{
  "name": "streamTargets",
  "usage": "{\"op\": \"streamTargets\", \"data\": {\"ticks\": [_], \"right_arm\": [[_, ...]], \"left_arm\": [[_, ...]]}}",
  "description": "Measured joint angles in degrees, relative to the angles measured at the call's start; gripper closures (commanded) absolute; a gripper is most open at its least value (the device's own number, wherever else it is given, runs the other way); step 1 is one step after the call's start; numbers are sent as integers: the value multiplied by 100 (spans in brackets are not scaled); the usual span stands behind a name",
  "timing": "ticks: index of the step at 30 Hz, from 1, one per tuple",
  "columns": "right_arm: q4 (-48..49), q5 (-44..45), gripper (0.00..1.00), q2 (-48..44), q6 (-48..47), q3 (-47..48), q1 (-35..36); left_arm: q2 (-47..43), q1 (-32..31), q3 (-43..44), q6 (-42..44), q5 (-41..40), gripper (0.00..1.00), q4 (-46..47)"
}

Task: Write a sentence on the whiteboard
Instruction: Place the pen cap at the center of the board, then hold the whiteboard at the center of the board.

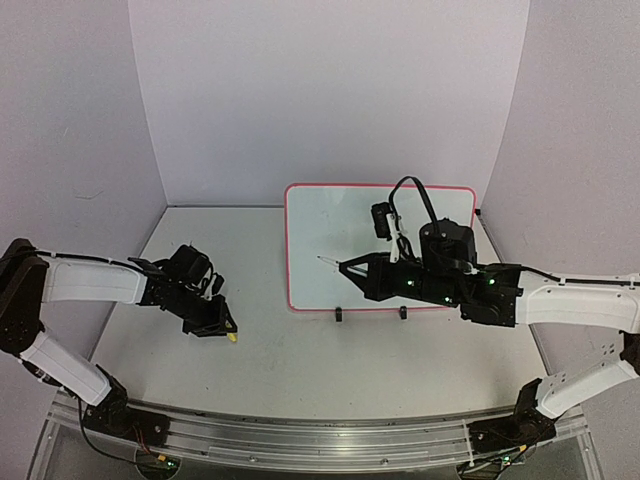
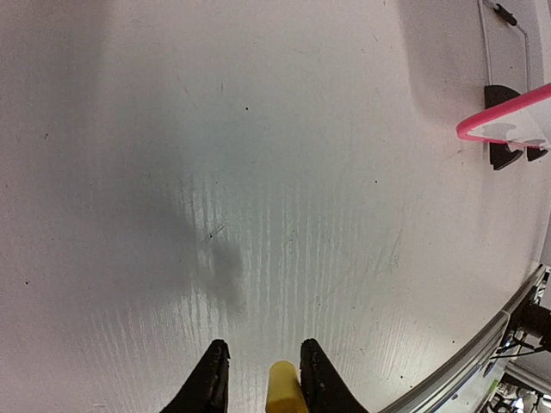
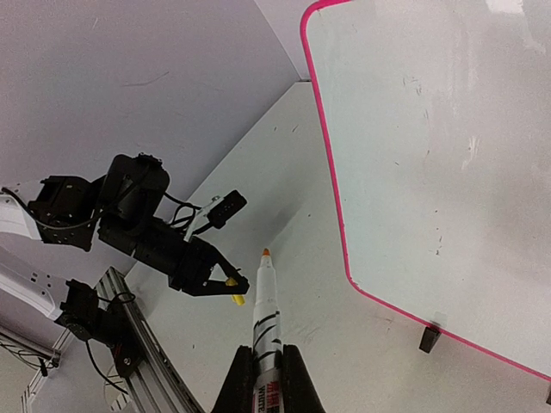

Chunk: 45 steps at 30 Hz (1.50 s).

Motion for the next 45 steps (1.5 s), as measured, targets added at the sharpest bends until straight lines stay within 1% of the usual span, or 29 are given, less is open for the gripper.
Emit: {"op": "streamTargets", "data": {"ticks": [8,9,14,17,24,28,31,36,39,43,45], "right_arm": [[1,8,100,0,-100,0,0],[1,11,100,0,-106,0,0],[-1,39,100,0,-108,0,0],[-1,53,100,0,-108,0,0],[-1,83,100,0,-107,0,0],[0,92,100,0,-105,-1,0],[45,40,100,-10,-96,-56,-55],[270,-473,100,-217,47,-449,-514],[450,-942,100,-412,156,-690,-939],[705,-1428,100,-634,250,-878,-1256],[786,-1649,100,-750,282,-930,-1325]], "left_arm": [[0,0,2,42,-78,47,-41],[0,0,2,40,-88,45,-42],[0,0,2,63,-101,23,-45],[-5,0,2,63,-119,18,-45],[-179,0,2,73,-194,17,-50],[-581,0,15,130,-235,15,-55],[-789,2,176,335,-196,14,-161],[-747,108,1007,1027,273,14,-450],[-490,211,1775,1585,720,14,-557],[-85,398,2591,2233,1426,15,-471],[183,506,2908,2461,1803,19,-376]]}}
